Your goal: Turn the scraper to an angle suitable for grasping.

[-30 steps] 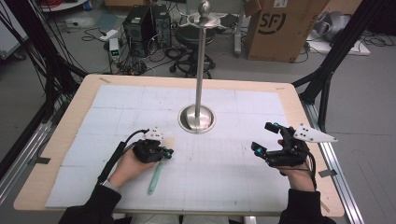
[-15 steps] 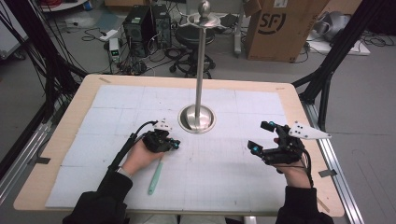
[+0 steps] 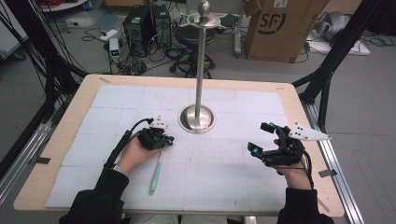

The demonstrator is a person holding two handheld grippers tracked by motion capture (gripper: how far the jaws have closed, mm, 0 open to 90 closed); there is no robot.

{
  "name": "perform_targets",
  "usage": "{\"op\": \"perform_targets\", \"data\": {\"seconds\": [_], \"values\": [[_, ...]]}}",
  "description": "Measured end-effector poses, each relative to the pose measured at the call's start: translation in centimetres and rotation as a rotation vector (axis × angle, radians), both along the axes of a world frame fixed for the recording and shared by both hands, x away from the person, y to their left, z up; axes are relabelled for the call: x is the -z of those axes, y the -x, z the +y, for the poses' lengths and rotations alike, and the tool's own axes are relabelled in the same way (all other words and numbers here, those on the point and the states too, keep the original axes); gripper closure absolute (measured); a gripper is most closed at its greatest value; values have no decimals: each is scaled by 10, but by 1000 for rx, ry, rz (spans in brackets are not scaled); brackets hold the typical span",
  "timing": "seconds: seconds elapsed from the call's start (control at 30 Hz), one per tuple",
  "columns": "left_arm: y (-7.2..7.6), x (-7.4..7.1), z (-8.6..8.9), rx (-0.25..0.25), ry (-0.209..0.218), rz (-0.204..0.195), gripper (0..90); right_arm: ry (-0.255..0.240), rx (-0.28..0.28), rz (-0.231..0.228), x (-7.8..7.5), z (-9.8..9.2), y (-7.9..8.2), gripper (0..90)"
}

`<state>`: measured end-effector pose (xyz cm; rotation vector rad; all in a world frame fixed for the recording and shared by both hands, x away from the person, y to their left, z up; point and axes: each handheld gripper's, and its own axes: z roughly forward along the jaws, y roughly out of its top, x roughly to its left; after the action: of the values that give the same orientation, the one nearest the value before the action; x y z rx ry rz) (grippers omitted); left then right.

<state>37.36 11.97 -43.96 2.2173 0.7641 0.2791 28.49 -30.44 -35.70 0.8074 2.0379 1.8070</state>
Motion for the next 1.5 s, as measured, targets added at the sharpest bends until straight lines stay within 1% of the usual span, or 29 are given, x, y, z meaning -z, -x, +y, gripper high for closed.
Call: {"op": "perform_targets", "data": {"seconds": [0.13, 0.2, 0.23, 0.27, 0.3, 0.33, 0.37, 0.4, 0.47, 0.57, 0.67, 0.73, 0.77, 0.8, 0.83, 0.87, 0.9, 0.93, 0.97, 1.03, 1.1, 1.17, 1.2, 1.3, 1.33, 1.37, 1.4, 1.43, 1.5], "values": [[2, -2, 5, -7, -38, -14, 900, 4, 4, 6, 1, -1, 1, 25], [4, -2, 12, -16, -39, -13, 900, 2, 4, 10, 1, -2, 2, 25], [4, -2, 16, -18, -39, -14, 900, 2, 6, 1, 1, -2, 2, 25], [5, -2, 21, -22, -36, -14, 900, 0, 7, 4, 1, -3, 3, 25], [6, -2, 25, -28, -42, -13, 900, -5, 7, 9, 0, -3, 4, 25], [8, -2, 29, -42, -46, -16, 900, -5, 7, 9, 0, -3, 4, 25], [11, -3, 33, -45, -55, -19, 900, -2, 6, 7, 0, -3, 4, 25], [13, -2, 38, -44, -53, -29, 899, 0, 4, 5, 1, -3, 4, 25], [17, -1, 49, -57, -37, -24, 900, 3, 4, 7, 1, -2, 5, 25], [24, 0, 63, -74, -32, -31, 899, 10, 5, 17, 4, -1, 6, 25], [31, -2, 75, -101, -18, 4, 899, 19, 4, 19, 5, 0, 7, 25], [40, -7, 82, -94, 34, 10, 899, 23, 3, 20, 5, 1, 7, 25], [47, -10, 86, -90, 55, -9, 899, 23, 5, 19, 5, 1, 8, 25], [55, -11, 88, -82, 87, -12, 899, 24, 8, 20, 5, 0, 8, 25], [63, -12, 90, -74, 98, -11, 899, 21, 11, 17, 5, 0, 8, 25], [72, -12, 91, -66, 96, -11, 899, 21, 13, 15, 5, 0, 8, 25], [80, -11, 92, -53, 99, 6, 899, 21, 14, 19, 5, -1, 8, 25], [88, -9, 92, -36, 94, 25, 899, 22, 17, 17, 5, -1, 8, 25], [96, -7, 92, -24, 77, 26, 899, 23, 19, 16, 5, -2, 8, 25], [109, -5, 91, -3, 64, 34, 899, 18, 18, 12, 4, -2, 9, 25], [120, -6, 88, -3, 52, 10, 898, 19, 16, 11, 4, -2, 9, 25], [130, -6, 82, 27, 37, -15, 898, 19, 14, 15, 4, -1, 9, 25], [133, -5, 79, 38, 27, -19, 898, 21, 11, 17, 5, 0, 8, 25], [137, 2, 71, 63, 3, 2, 898, 27, 7, 24, 7, 2, 6, 25], [137, 2, 70, 65, 10, -4, 898, 30, 1, 27, 8, 4, 5, 25], [135, 2, 68, 62, 15, 6, 898, 30, 1, 27, 8, 4, 5, 25], [134, 3, 66, 61, 21, 5, 898, 33, 0, 29, 9, 4, 5, 25], [133, 4, 64, 63, 24, -4, 898, 31, -1, 32, 9, 4, 5, 25], [132, 4, 58, 64, 17, -19, 898, 25, 5, 27, 8, 2, 6, 25]]}}
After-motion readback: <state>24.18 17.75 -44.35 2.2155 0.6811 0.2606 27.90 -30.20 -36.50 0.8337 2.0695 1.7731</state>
